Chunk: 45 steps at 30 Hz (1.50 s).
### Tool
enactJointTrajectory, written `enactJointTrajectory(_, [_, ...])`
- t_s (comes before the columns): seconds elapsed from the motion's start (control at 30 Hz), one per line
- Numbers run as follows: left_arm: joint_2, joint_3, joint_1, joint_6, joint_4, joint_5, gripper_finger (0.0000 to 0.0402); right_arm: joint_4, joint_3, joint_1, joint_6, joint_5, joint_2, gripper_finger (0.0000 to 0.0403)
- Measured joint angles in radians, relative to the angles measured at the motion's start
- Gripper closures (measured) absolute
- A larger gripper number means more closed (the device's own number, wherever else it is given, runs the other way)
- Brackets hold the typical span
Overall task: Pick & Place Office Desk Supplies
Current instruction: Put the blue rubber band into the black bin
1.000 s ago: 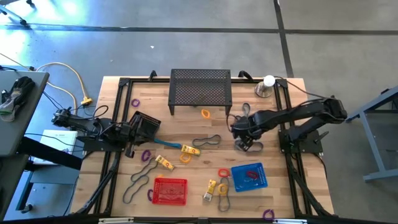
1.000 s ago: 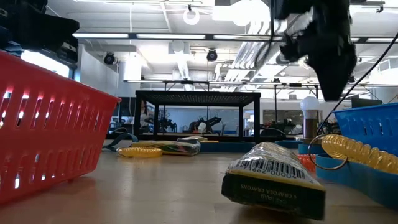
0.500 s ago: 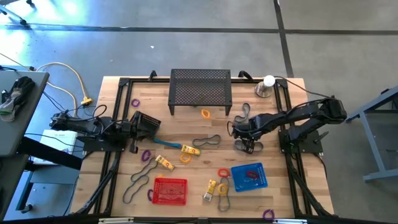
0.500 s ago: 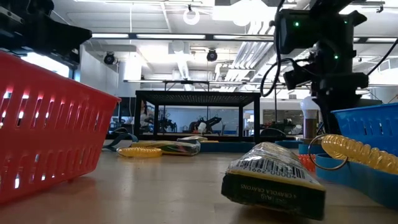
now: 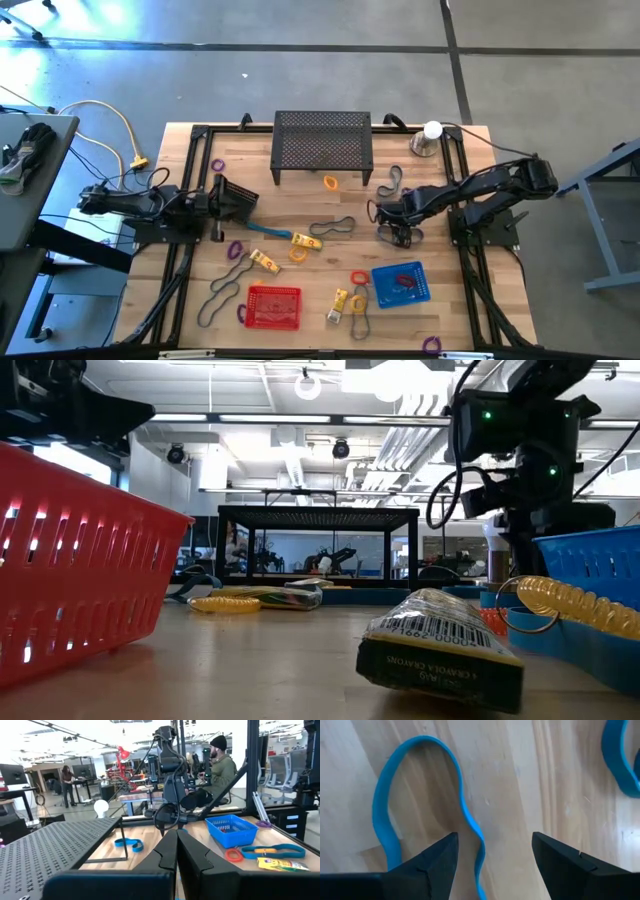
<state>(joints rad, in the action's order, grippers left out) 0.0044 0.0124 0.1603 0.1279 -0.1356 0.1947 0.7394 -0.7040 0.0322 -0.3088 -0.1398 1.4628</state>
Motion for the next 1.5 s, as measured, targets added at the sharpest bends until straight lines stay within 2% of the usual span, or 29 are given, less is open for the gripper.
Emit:
enactJointTrajectory(0.13, [0.0, 0.0, -0.017, 0.022, 0.0, 0.001, 0.0401, -0.048, 0.035, -0.002, 0.005, 0.001, 0.0, 0.0169])
enactJointTrajectory(0.27, [0.0, 0.0, -0.031, 0.022, 0.0, 0.002, 0.0401, -0.066, 0.048, -0.002, 0.022, 0.007, -0.002, 0.0193])
enactJointTrajectory(0.4, [0.0, 0.0, -0.036, 0.007, 0.0, 0.002, 0.0401, -0.08, 0.05, -0.002, 0.023, 0.018, -0.002, 0.0243])
enactJointTrajectory(0.53, [0.0, 0.0, -0.036, -0.011, 0.0, 0.002, 0.0394, -0.087, 0.051, -0.001, 0.023, 0.026, -0.001, 0.0317])
enactJointTrajectory(0.63, [0.0, 0.0, -0.036, -0.061, 0.0, 0.002, 0.0366, -0.096, 0.051, -0.001, 0.023, 0.024, 0.0, 0.0381])
enactJointTrajectory(0.67, [0.0, 0.0, -0.036, -0.082, 0.0, 0.002, 0.0352, -0.099, 0.051, -0.001, 0.022, 0.015, 0.0, 0.039])
enactJointTrajectory(0.83, [0.0, 0.0, -0.034, -0.126, -0.051, -0.001, 0.0278, -0.101, 0.047, 0.009, -0.008, -0.081, 0.002, 0.04])
enactJointTrajectory(1.0, [0.032, 0.001, -0.023, -0.209, -0.16, -0.04, 0.0245, -0.091, -0.026, 0.051, -0.029, -0.135, -0.01, 0.0401])
enactJointTrajectory(1.17, [0.166, 0.041, -0.027, -0.231, -0.165, -0.029, 0.0242, -0.095, -0.142, 0.116, -0.001, -0.222, -0.027, 0.0401])
enactJointTrajectory(1.3, [0.328, 0.08, -0.028, -0.194, -0.289, -0.019, 0.0242, -0.125, -0.241, 0.158, 0.058, -0.27, -0.027, 0.0401])
enactJointTrajectory(1.5, [0.625, 0.114, -0.028, -0.152, -0.523, -0.019, 0.0242, -0.388, -0.287, 0.195, 0.236, -0.283, -0.027, 0.0401])
